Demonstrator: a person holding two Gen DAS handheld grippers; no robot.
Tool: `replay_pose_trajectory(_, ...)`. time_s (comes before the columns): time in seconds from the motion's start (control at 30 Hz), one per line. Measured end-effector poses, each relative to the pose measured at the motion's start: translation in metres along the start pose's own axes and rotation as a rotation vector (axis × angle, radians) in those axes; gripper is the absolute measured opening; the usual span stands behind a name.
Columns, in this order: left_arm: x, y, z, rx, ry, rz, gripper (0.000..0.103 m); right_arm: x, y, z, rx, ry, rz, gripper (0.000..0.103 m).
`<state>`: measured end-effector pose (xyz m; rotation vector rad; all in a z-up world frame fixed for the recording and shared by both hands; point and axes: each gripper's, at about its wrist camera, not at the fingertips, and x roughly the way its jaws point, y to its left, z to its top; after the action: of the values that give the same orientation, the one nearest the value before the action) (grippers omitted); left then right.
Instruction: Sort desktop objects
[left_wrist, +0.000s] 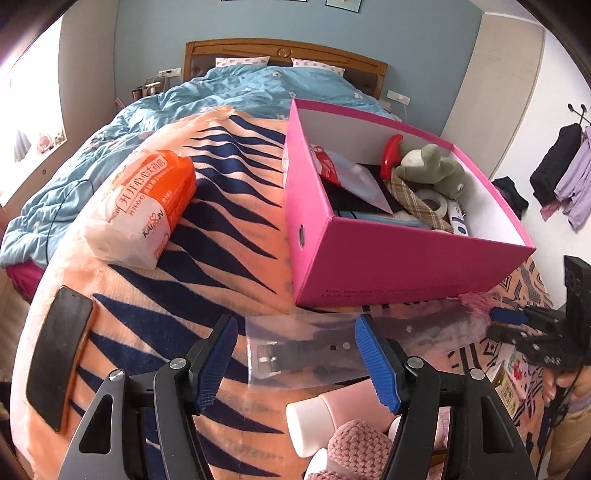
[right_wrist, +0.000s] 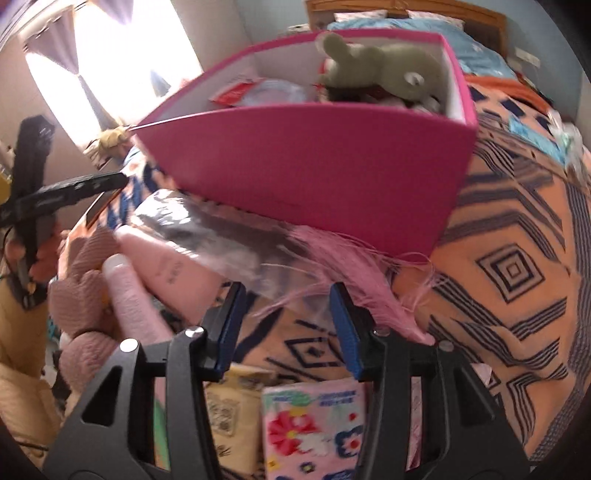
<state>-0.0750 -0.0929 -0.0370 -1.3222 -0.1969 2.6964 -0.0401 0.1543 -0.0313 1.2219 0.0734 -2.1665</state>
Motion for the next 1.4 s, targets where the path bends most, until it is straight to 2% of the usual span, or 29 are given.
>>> replay_pose_trajectory(0.13,0.004,-0.001,-0.001,-0.001,0.009,-0.004,0.068,0.005,-0.023,-0.001,0.088,-0.004,-0.025,0.047)
replay_pose_trajectory(0.2,0.007,0.0,-0.001,-0.005,0.017,-0.004,0.068,0.002,-0.028,0.0,0.1,-0.02,-0.099,0.046)
replay_pose_trajectory(0.23,0.008,0.001,-0.002,-0.008,0.02,-0.003,0.068,-0.002,-0.033,0.001,0.109,-0.033,-0.163,0.046)
replay_pose_trajectory(0.4,0.013,0.008,-0.005,-0.025,0.037,0.0,0.068,-0.022,-0.057,-0.002,0.166,-0.078,-0.318,0.046)
replay_pose_trajectory(0.47,0.015,0.01,-0.007,-0.031,0.044,0.001,0.068,-0.031,-0.066,-0.002,0.193,-0.083,-0.341,0.046)
replay_pose_trajectory(0.53,0.017,0.012,-0.008,-0.035,0.049,0.003,0.068,-0.042,-0.064,-0.003,0.2,-0.11,-0.307,0.046)
replay_pose_trajectory(0.63,0.019,0.012,-0.009,-0.032,0.058,0.001,0.068,-0.045,-0.038,-0.003,0.141,-0.116,-0.141,0.046)
replay_pose_trajectory(0.77,0.021,0.012,-0.011,-0.03,0.069,-0.001,0.068,-0.027,-0.006,-0.004,0.096,-0.045,0.026,0.046)
replay_pose_trajectory(0.9,0.025,0.016,-0.014,-0.038,0.087,-0.007,0.068,-0.013,0.001,-0.009,0.118,0.002,0.027,0.046)
replay_pose_trajectory(1.0,0.029,0.02,-0.016,-0.049,0.109,-0.027,0.068,-0.006,-0.009,-0.015,0.177,0.024,0.033,0.046)
replay_pose_trajectory(1.1,0.034,0.024,-0.017,-0.066,0.133,-0.044,0.068,-0.001,-0.012,-0.013,0.217,0.015,0.069,0.047)
replay_pose_trajectory(1.4,0.035,0.039,-0.017,-0.1,0.145,-0.024,0.069,0.011,0.003,0.001,0.188,-0.019,0.077,0.046)
